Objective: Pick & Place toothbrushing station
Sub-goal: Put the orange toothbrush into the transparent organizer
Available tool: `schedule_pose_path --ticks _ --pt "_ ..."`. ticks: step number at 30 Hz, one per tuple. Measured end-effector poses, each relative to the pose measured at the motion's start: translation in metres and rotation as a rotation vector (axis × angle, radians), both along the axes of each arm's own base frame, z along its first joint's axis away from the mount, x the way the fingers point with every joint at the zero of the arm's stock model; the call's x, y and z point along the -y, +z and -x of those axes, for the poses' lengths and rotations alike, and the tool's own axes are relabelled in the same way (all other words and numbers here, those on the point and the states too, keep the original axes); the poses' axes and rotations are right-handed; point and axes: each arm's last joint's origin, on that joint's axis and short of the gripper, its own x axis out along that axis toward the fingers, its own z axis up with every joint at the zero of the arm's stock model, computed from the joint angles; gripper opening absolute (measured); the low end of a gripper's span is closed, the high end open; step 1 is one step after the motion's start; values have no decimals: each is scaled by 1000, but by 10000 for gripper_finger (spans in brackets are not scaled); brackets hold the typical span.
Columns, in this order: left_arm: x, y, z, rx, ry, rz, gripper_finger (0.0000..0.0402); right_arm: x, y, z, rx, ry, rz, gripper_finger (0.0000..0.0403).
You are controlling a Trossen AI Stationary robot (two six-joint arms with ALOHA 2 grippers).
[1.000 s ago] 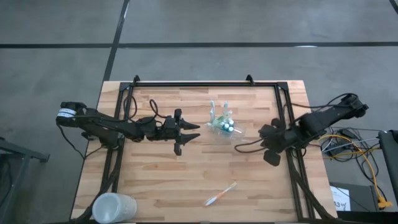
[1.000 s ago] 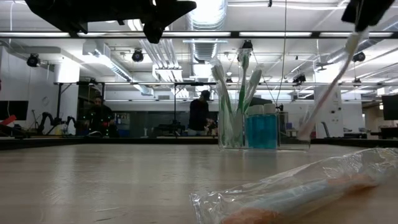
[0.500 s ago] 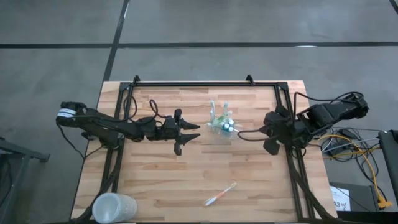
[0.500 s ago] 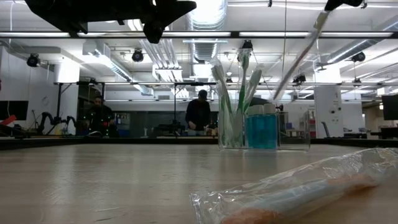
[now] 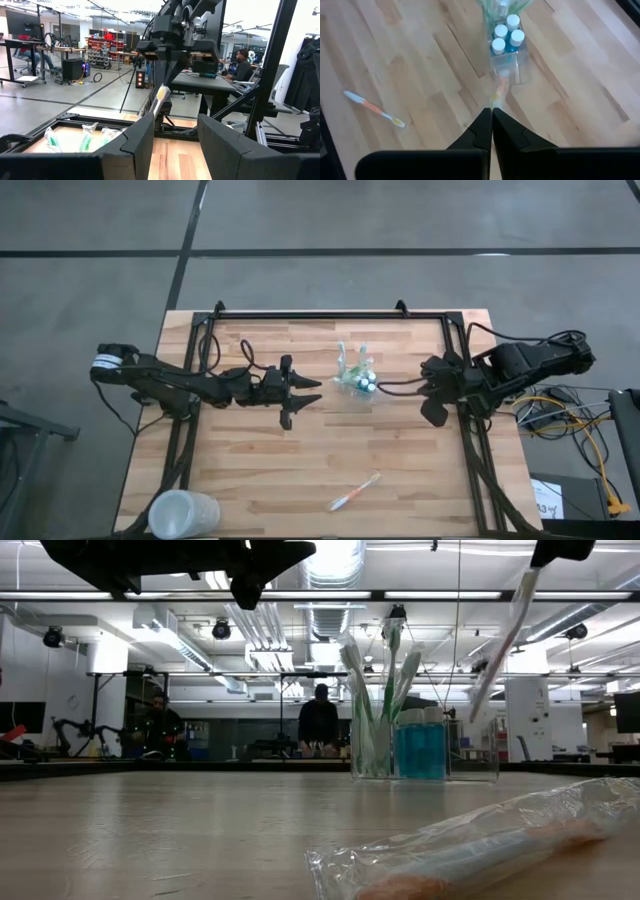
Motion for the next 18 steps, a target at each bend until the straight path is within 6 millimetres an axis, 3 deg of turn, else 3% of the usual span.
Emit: schedule_pose_path --ticks 5,10,18 --pt "0 0 0 -1 -1 0 156 -1 -4 -3 -26 0 13 8" --pt "0 0 0 -1 -1 0 156 -3 -22 -11 -87 -3 52 8" --pt "0 0 0 -1 -1 0 156 -4 -43 -29 -128 -29 257 8"
